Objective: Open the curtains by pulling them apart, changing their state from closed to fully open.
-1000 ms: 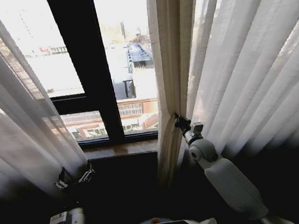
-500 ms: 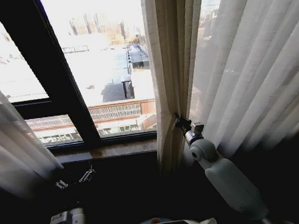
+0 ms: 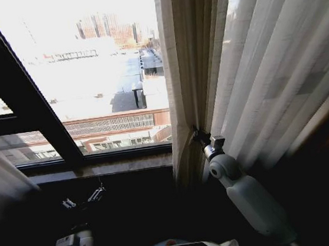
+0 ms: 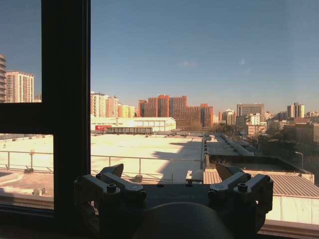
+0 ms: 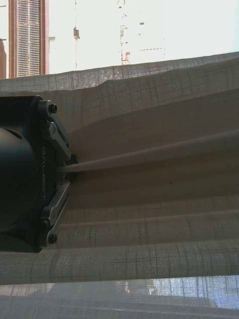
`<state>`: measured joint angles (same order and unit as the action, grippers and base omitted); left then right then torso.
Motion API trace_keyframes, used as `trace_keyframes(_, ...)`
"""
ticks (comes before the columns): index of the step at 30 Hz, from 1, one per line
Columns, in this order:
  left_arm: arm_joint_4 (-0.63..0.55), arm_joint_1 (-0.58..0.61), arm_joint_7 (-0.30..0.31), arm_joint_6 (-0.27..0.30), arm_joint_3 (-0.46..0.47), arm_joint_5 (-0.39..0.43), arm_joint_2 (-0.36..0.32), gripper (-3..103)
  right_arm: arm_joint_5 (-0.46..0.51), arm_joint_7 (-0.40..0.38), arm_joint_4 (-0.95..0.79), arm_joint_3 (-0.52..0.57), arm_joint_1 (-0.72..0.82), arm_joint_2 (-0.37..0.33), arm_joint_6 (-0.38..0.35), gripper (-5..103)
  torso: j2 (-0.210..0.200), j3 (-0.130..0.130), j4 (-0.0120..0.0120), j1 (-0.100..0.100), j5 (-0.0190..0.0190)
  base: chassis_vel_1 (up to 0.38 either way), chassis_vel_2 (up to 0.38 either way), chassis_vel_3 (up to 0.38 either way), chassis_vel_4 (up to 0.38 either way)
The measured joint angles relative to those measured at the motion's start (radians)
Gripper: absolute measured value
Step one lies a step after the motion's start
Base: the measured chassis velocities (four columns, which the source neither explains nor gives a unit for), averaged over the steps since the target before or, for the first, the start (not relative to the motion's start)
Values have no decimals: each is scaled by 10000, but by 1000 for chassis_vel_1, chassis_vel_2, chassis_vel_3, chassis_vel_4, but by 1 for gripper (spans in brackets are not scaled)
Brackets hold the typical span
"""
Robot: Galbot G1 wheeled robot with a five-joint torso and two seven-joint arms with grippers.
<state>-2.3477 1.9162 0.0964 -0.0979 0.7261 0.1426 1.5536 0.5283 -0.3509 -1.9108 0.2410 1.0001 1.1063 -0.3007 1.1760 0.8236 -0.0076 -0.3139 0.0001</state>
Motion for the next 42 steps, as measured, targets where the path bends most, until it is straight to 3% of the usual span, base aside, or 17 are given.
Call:
trace_keyframes(19,94,-117,-3,-21,-45,0,-20,100,-123,9,-69,67,148,-7,47,0,1,-1,0,0,0,-352,-349,348,353)
trace_keyframes(26,154,-116,-2,-59,-66,5,-17,100,-645,136,34,81,325,16,477,0,0,0,-1,-1,3,-317,-337,322,337)
trace_keyframes(35,177,-72,-11,-134,-52,17,-10,100,-659,134,75,109,371,71,498,0,0,1,-3,-2,6,-81,-109,108,69)
trace_keyframes(37,192,-34,-2,-181,-28,24,-11,100,-643,134,76,104,368,76,497,0,0,0,2,-2,-13,0,0,0,0)
trace_keyframes(42,201,16,11,-243,-18,31,-10,100,-635,126,71,105,373,78,495,0,0,0,3,-1,-2,51,68,-50,-43)
